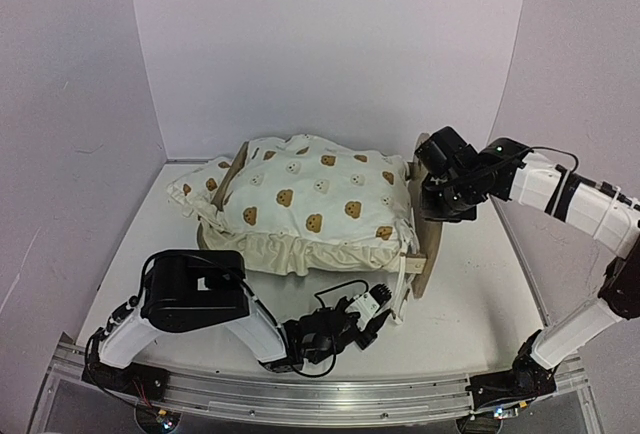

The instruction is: Set up the pet bed

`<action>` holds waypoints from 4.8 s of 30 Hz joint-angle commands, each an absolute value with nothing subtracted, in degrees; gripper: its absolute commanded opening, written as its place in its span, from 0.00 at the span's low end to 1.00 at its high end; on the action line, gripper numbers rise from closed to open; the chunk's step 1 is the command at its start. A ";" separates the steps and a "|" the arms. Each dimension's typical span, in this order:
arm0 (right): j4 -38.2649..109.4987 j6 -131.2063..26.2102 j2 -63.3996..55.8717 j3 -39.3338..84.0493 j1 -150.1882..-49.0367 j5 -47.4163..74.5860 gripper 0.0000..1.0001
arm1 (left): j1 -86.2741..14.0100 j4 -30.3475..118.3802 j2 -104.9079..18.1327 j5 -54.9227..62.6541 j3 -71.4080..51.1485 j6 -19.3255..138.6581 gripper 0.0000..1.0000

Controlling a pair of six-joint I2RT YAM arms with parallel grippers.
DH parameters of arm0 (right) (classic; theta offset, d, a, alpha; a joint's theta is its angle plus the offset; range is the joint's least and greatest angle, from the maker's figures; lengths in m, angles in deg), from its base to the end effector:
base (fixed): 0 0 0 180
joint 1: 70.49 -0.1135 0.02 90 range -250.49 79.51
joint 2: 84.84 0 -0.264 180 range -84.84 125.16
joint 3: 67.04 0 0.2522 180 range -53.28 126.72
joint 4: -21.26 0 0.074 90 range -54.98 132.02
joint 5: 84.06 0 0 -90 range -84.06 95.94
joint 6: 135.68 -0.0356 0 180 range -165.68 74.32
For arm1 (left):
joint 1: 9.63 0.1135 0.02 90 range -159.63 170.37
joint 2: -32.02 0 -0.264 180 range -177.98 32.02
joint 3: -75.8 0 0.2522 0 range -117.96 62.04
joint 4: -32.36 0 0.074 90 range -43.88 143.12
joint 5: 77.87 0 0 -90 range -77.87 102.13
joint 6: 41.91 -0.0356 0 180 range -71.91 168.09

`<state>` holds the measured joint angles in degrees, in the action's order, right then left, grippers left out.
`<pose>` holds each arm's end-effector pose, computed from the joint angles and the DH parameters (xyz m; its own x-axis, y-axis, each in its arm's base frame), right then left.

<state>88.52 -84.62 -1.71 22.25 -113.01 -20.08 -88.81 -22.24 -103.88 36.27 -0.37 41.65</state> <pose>0.2246 0.1847 0.3099 -0.7854 0.0461 -0.6173 0.0547 0.9985 0.0050 0.0974 -0.4322 0.0699 0.0753 0.1514 -0.9856 0.8166 0.5579 0.1481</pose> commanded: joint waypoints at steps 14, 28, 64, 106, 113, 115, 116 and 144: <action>89.28 -81.73 -6.61 35.36 -114.34 -14.21 0.00 | -85.50 -27.09 -117.02 39.83 -21.17 37.40 0.49; 88.71 -84.89 -6.70 38.81 -114.34 -10.93 0.00 | -82.80 -26.21 -125.66 48.64 -35.63 34.89 0.55; 76.05 -87.88 -9.65 27.45 -113.57 -24.66 0.00 | -91.87 -19.18 -99.89 28.65 -4.31 34.79 0.00; 67.71 -73.55 4.15 15.54 -106.74 -32.88 0.00 | -96.20 7.52 -81.18 -5.10 4.92 44.98 0.00; 66.04 -72.55 4.10 14.19 -105.66 -32.43 0.00 | -97.36 7.93 -79.78 -2.55 7.25 46.68 0.00; 65.06 -71.93 4.48 13.89 -105.69 -31.61 0.00 | -97.20 8.16 -80.35 -1.92 7.11 46.54 0.00; 64.85 -71.39 4.91 13.98 -105.66 -31.13 0.00 | -97.18 8.34 -80.77 -1.18 6.91 46.09 0.00; 82.93 -77.65 -28.87 -4.47 -113.59 17.06 0.75 | -87.00 8.71 -73.60 -1.35 9.86 55.87 0.00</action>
<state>90.53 -72.03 -29.34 2.36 -107.24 11.92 -87.30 10.15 -78.30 -1.37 9.24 54.44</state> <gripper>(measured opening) 0.748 0.016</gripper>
